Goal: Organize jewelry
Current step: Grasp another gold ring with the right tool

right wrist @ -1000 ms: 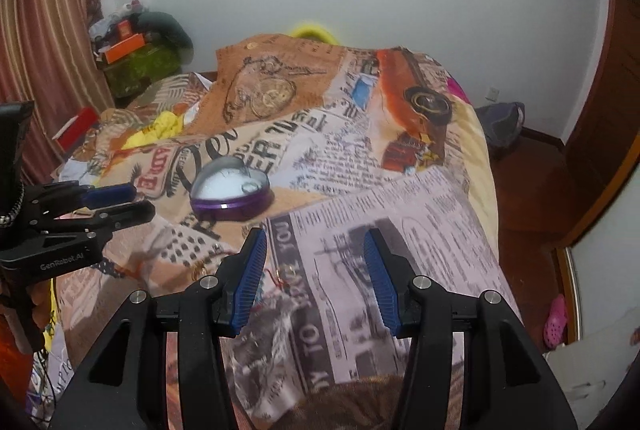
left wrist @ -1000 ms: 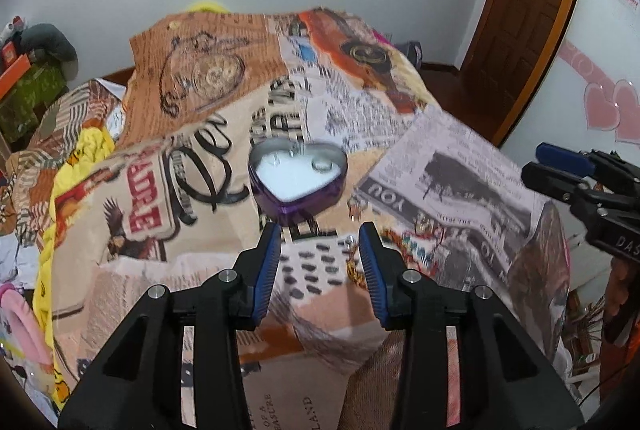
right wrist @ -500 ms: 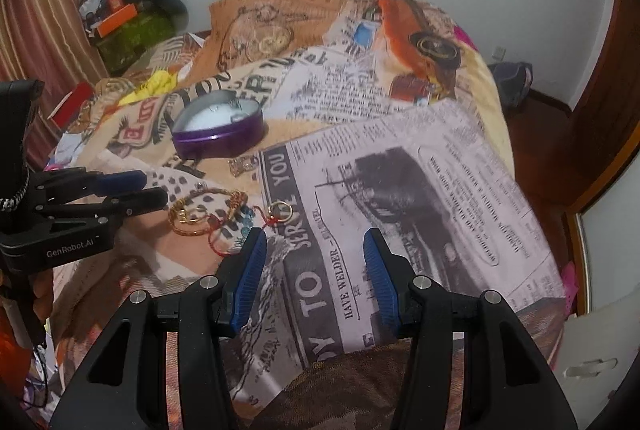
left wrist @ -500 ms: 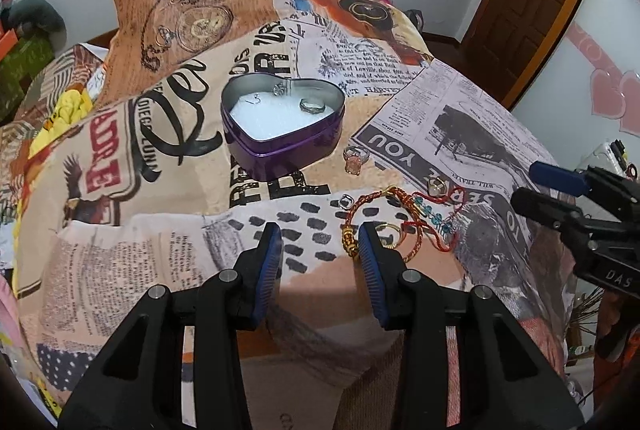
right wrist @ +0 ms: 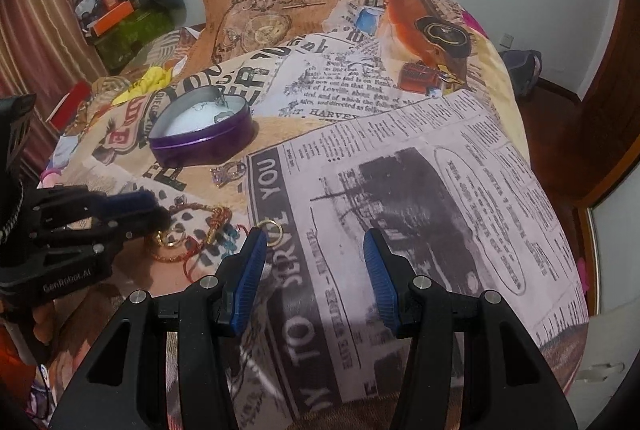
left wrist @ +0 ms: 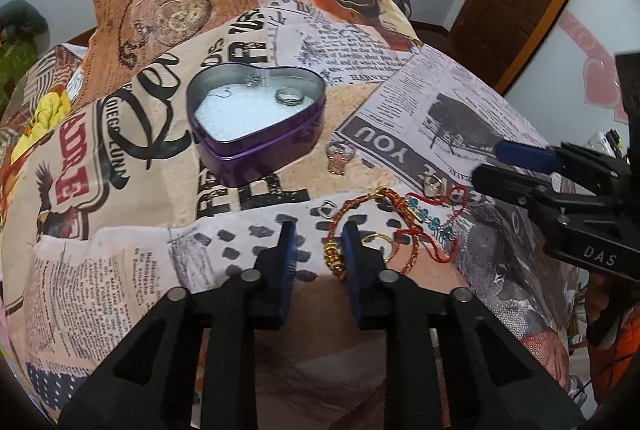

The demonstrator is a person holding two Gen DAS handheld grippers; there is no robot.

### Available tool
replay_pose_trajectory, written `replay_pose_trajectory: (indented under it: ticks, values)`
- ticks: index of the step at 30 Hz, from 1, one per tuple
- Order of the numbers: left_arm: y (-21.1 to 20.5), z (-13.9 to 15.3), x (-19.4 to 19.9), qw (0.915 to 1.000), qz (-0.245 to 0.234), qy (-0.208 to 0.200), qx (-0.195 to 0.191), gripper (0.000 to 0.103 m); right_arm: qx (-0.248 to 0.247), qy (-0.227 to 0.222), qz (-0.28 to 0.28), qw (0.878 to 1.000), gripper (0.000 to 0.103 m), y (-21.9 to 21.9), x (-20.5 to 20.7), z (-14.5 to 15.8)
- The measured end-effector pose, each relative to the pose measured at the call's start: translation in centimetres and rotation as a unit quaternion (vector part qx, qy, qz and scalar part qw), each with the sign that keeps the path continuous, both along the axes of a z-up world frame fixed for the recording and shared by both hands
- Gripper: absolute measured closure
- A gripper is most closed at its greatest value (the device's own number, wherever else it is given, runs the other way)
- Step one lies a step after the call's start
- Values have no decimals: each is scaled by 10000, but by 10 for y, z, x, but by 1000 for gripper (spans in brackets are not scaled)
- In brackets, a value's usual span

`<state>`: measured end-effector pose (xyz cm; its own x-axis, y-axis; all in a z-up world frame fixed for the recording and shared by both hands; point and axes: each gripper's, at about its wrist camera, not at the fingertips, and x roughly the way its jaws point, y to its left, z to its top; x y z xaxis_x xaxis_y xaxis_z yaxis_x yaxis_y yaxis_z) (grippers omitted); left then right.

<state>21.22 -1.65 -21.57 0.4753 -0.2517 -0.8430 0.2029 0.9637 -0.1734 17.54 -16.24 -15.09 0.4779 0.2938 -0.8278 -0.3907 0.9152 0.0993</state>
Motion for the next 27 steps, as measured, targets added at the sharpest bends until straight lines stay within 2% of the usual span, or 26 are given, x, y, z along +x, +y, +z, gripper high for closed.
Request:
replay_pose_trajectory:
  ticks: [9, 14, 15, 17, 19, 22, 27]
  values:
    - [-4, -4, 1, 9999, -104, -34, -66, 97, 9, 170, 355, 9992, 56, 19, 9, -14]
    - [-2, -4, 0, 9999, -78, -75, -111, 98, -34, 172, 384, 9991, 57, 25, 13, -20]
    - [-2, -3, 0, 9999, -75, -88, -115, 98, -44, 164, 388, 9991, 60, 25, 13, -20]
    - [-2, -3, -1, 9998, -68, -118, -110, 98, -96, 174, 397, 9990, 71, 25, 14, -22]
    - [-1, -1, -2, 9998, -58, -148, -108, 98, -137, 129, 409, 9990, 72, 25, 12, -22]
    - [0, 1, -4, 9997, -24, -193, -114, 98, -171, 107, 460, 9987, 83, 25, 12, -22]
    - [1, 9, -7, 9994, 7, -308, -147, 98, -113, 106, 404, 9991, 84, 23, 11, -19]
